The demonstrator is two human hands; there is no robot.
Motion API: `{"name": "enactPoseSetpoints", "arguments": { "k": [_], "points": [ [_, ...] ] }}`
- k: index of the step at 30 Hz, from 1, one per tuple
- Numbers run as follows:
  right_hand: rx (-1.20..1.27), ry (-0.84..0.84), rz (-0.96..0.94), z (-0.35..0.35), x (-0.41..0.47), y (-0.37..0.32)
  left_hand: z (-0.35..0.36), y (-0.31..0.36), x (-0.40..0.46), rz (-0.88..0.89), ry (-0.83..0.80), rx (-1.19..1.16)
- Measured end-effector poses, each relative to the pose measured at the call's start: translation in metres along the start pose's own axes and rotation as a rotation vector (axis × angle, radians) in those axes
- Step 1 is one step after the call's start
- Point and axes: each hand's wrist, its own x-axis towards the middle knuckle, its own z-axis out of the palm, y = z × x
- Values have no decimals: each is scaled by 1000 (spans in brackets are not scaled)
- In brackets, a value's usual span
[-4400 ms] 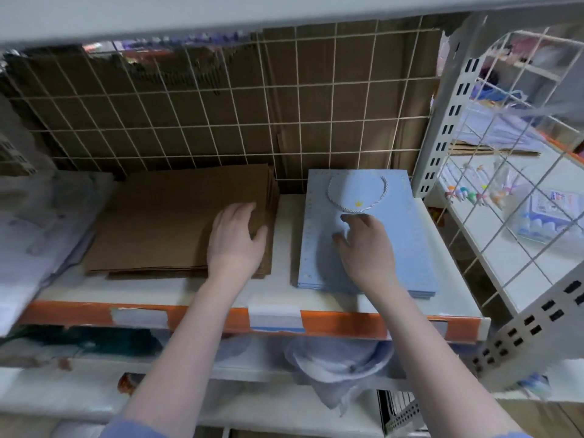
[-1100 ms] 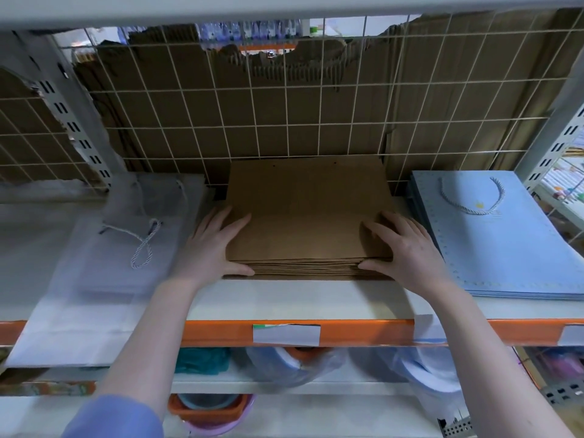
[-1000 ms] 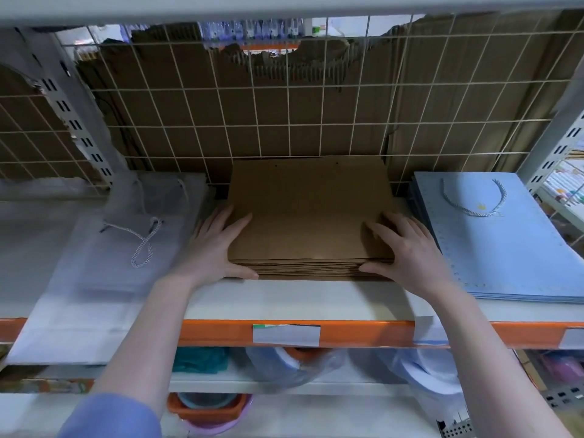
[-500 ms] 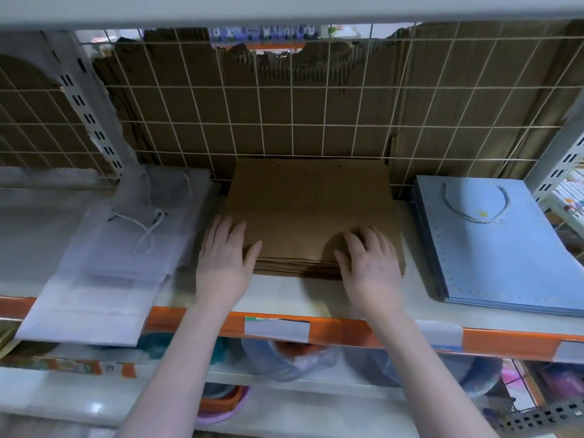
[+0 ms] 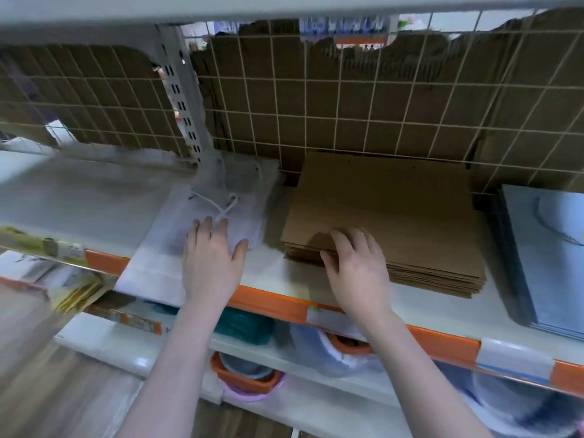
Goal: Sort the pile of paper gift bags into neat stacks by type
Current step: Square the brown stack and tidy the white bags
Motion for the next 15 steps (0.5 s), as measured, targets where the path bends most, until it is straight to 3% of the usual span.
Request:
{"name": "enactPoseSetpoints", "arguments": {
  "k": [4,10,15],
  "points": [
    [45,-22,22,27,20,-58,-5,-60,39,24,20,-35],
    [132,-99,103,79,44,-145,-4,-140,102,17,-94,-95],
    [231,-326,476,95,72,-173,1,-164,142,-254,-487,-264]
  ]
}}
